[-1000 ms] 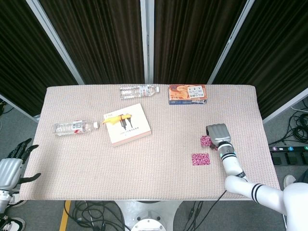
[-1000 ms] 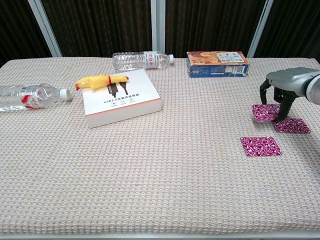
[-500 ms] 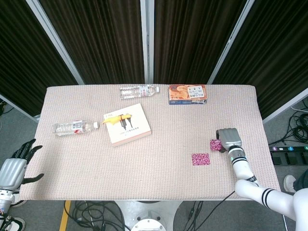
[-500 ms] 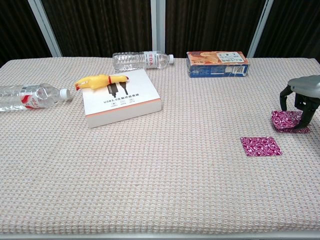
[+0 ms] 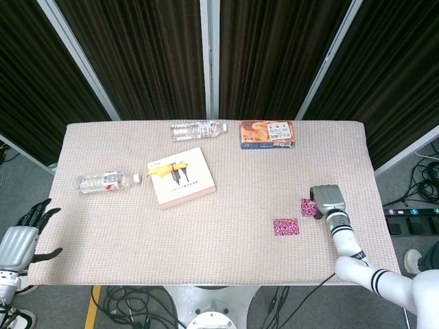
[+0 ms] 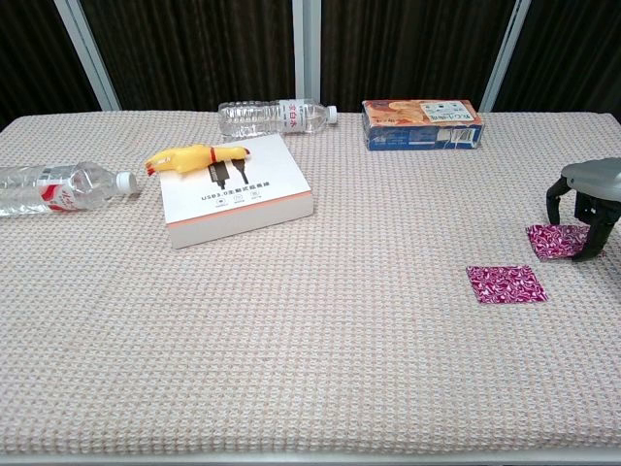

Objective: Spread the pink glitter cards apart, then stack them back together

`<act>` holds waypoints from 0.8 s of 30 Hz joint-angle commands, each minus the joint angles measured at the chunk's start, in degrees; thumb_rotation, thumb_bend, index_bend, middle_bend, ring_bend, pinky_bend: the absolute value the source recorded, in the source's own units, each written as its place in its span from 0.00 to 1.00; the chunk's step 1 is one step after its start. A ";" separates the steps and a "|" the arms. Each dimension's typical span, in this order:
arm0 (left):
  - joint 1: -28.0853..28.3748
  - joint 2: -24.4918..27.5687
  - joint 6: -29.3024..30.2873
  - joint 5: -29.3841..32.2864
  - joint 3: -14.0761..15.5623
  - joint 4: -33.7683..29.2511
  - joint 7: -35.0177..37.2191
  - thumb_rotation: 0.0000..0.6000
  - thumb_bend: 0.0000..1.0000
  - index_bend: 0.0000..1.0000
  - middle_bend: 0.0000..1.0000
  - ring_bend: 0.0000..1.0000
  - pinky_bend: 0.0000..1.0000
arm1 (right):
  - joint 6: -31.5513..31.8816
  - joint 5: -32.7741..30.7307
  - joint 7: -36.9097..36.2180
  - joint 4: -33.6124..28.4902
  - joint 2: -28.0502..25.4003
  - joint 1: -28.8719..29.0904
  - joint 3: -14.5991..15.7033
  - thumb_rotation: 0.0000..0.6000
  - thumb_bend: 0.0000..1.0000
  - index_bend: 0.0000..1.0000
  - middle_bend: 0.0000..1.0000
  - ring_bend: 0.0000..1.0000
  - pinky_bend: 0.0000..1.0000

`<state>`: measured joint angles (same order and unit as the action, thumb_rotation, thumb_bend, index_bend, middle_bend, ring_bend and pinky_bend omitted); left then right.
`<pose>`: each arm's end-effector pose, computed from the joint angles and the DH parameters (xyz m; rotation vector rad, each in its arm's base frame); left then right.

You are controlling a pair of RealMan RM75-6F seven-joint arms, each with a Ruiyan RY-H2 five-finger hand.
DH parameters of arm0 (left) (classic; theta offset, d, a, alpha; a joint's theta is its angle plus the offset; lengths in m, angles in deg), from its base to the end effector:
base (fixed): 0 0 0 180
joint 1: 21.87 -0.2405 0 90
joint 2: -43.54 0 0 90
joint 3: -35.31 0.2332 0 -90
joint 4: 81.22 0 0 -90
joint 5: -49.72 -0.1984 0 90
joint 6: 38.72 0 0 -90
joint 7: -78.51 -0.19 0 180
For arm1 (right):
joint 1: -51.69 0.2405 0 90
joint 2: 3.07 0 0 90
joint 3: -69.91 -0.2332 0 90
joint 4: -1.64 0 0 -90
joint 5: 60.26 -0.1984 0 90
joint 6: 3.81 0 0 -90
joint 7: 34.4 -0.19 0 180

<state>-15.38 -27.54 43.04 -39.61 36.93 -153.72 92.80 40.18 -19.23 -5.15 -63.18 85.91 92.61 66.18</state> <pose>-0.3352 0.2212 0.1309 -1.4900 -0.9857 -0.8719 -0.2876 -0.3862 -0.0059 1.6848 -1.0372 0.3208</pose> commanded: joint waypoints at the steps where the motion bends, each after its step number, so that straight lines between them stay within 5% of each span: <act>1: 0.00 0.03 -0.06 0.08 -0.02 0.00 0.06 1.00 0.00 0.21 0.14 0.09 0.23 | -0.28 0.04 -0.06 0.48 0.30 0.00 -0.12 1.00 0.00 0.48 0.92 0.96 0.96; 24: 0.07 0.30 0.05 0.15 -0.14 0.02 0.28 1.00 0.00 0.21 0.14 0.09 0.23 | -1.43 -0.54 0.84 0.70 0.08 0.33 -0.58 1.00 0.00 0.36 0.92 0.96 0.96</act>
<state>-15.31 -27.24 43.08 -39.46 36.79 -153.71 93.08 38.74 -19.76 -4.32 -62.39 86.08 92.92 65.63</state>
